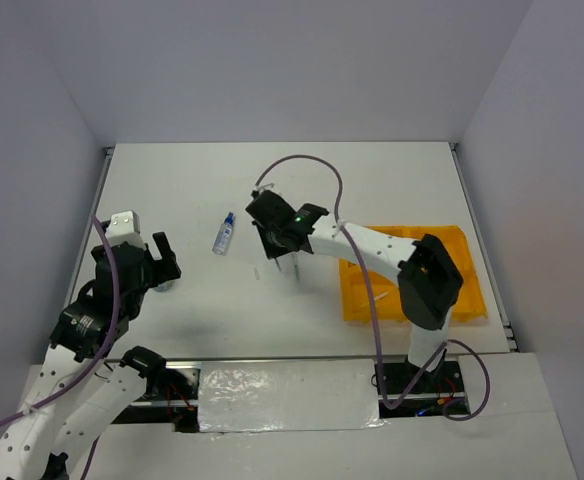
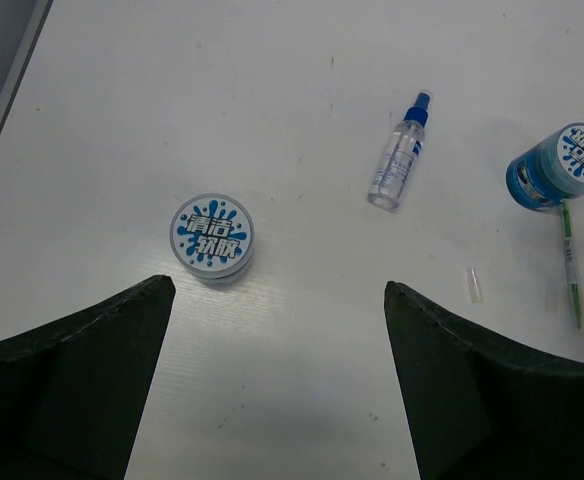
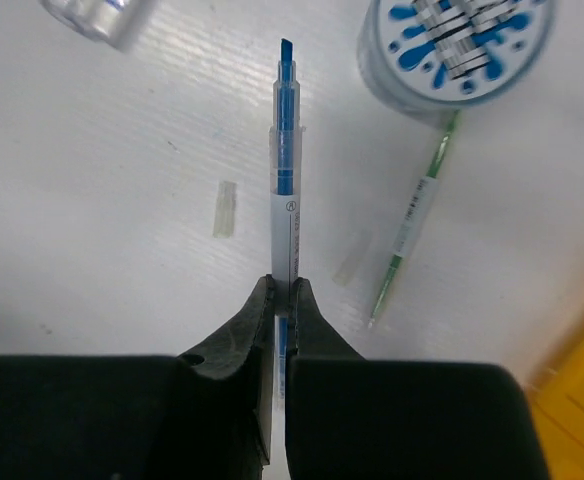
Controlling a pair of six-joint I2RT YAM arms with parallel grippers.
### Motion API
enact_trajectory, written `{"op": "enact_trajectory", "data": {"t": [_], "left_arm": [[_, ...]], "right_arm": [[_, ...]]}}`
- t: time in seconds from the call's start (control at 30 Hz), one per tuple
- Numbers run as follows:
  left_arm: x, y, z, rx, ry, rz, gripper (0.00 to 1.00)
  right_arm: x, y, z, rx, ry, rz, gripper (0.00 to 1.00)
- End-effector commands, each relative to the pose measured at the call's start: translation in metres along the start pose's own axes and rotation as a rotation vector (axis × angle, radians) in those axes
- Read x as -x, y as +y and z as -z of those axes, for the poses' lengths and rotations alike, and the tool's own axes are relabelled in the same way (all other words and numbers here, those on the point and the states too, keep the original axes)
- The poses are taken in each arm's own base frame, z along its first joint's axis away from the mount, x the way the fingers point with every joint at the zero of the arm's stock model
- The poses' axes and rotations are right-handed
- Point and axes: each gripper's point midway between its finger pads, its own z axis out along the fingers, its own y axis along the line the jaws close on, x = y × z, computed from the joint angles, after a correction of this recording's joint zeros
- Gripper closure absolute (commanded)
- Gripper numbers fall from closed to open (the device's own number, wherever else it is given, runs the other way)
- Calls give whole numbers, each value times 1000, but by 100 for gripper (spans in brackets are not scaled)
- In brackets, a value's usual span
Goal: Sort the stationery into containers
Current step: Pick up the pen from the center of the board, then pick up the pen cap from the center of the board.
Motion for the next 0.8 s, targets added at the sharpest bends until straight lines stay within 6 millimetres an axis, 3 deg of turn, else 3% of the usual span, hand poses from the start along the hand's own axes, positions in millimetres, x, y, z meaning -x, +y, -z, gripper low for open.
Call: {"op": "enact_trajectory", "data": {"t": [0.0, 0.03, 0.17, 0.43, 0.77], "left_arm": [[11, -6, -1, -33, -38, 1, 1], [11, -6, -2, -31, -36, 0, 1], [9, -5, -5, -18, -25, -6, 1], [7, -1, -9, 5, -12, -8, 1], [5, 0, -14, 15, 3, -9, 1]], "right_arm": [[42, -11, 58, -26, -135, -65, 100], [46, -14, 73, -15, -160, -74, 100], [47, -16, 99, 28, -215, -110, 100], [34, -17, 103, 53, -202, -106, 100], [42, -7, 111, 110, -208, -107, 100]]}}
